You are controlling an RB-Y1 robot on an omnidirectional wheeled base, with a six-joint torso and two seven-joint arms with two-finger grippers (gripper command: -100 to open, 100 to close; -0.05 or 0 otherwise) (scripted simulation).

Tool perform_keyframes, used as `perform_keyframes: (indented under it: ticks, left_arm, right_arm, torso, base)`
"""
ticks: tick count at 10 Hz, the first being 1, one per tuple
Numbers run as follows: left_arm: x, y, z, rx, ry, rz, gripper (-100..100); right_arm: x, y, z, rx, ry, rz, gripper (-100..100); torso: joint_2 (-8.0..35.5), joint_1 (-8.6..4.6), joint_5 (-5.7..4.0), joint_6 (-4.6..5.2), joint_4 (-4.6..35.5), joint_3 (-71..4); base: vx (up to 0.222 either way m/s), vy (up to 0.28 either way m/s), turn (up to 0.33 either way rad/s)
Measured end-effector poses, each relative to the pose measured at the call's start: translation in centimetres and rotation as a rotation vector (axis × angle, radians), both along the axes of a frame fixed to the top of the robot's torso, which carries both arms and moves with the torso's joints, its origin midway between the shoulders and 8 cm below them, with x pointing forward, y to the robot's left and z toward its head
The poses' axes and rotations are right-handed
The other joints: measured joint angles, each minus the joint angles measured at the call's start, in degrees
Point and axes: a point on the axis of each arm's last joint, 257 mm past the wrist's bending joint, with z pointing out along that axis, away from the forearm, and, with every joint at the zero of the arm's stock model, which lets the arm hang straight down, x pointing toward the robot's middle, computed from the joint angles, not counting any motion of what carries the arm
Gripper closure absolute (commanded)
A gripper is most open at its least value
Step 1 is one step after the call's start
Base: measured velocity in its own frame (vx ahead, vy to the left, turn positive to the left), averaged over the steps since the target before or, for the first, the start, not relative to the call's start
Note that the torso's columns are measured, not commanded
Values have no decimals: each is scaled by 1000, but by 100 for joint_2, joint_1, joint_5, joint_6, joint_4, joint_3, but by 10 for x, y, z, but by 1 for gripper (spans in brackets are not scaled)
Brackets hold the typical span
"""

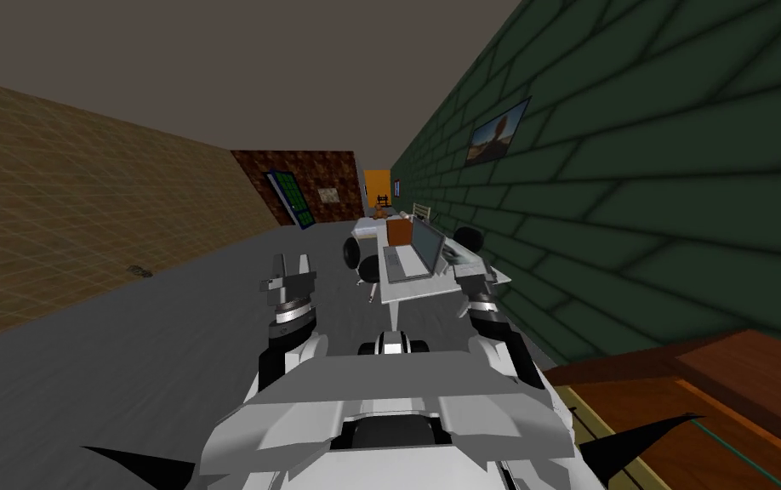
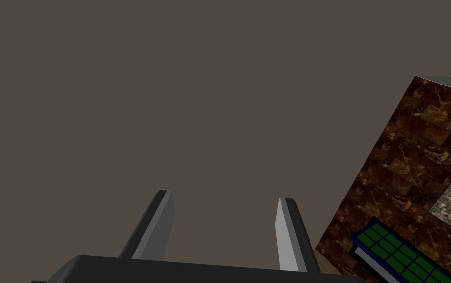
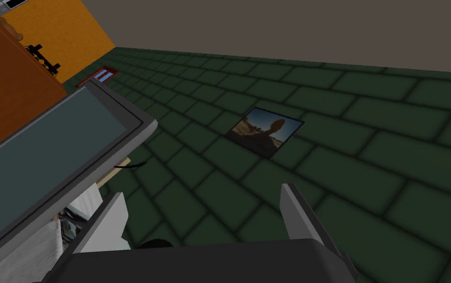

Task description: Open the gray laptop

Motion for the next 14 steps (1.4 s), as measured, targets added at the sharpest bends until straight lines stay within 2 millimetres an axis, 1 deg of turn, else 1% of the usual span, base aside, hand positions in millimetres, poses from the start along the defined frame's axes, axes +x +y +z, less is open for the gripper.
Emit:
perform_keyframes:
  ticks: [7, 9, 14]
  left_arm:
    - [0, 0, 0, 0, 0, 0, 0]
    - [0, 0, 0, 0, 0, 0, 0]
    - [0, 0, 0, 0, 0, 0, 0]
  right_arm:
    - [3, -15, -25, 286, 7, 83, -100]
    - [5, -17, -32, 371, 4, 106, -100]
    - [10, -24, -49, 578, -9, 162, -100]
  torso:
    - [-3, 2, 1, -4, 0, -1]
    - [-1, -12, -3, -4, 0, 0]
    - [0, 3, 1, 0, 0, 1]
  base:
    - [0, -67, 147]
    - [-2, -92, 159]
    - [-10, -82, 166]
